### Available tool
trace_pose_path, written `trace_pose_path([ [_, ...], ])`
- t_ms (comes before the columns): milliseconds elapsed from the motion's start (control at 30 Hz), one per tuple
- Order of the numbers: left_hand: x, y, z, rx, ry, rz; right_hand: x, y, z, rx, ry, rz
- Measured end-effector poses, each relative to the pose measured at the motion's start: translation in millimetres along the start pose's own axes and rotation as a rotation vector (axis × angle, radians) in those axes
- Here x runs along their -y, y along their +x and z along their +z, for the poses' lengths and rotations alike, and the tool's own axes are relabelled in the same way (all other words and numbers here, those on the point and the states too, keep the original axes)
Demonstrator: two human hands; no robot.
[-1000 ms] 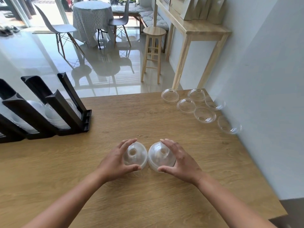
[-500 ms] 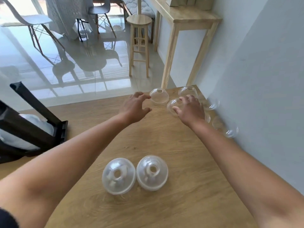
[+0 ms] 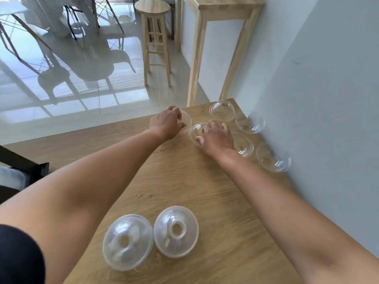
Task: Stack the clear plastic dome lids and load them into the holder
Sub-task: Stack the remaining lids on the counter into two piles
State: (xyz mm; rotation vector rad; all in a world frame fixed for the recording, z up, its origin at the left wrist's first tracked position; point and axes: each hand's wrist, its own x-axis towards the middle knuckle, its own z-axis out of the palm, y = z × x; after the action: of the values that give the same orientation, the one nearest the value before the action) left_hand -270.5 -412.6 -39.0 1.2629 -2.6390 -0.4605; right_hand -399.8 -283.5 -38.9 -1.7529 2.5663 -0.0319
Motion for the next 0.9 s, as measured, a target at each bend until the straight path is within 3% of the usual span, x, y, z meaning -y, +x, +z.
trace_pose_path([
  [133,9,-18,-8,0.000,-0.043,-0.086,15,-15,-1,0.020,0.069,-0.023],
  [267,19,-55,-35,0.019,-0.091,-0.104,27,-45,-15,-0.010,0.299,-0.019],
  [400,21,-112,-78,0.083,-0.176,-0.129,32,-89,-41,0.063,0.576,-0.018],
  [567,11,-202,-125,0.190,-0.284,-0.183,36,-150,-68,0.090,0.736,-0.095],
  [767,-3,-292,-123,0.259,-0.139,-0.212,43,-214,-66,0.183,0.576,-0.218],
  [900,-3,-322,-102,0.224,-0.112,-0.264,51,-236,-48,0.135,0.484,-0.268],
])
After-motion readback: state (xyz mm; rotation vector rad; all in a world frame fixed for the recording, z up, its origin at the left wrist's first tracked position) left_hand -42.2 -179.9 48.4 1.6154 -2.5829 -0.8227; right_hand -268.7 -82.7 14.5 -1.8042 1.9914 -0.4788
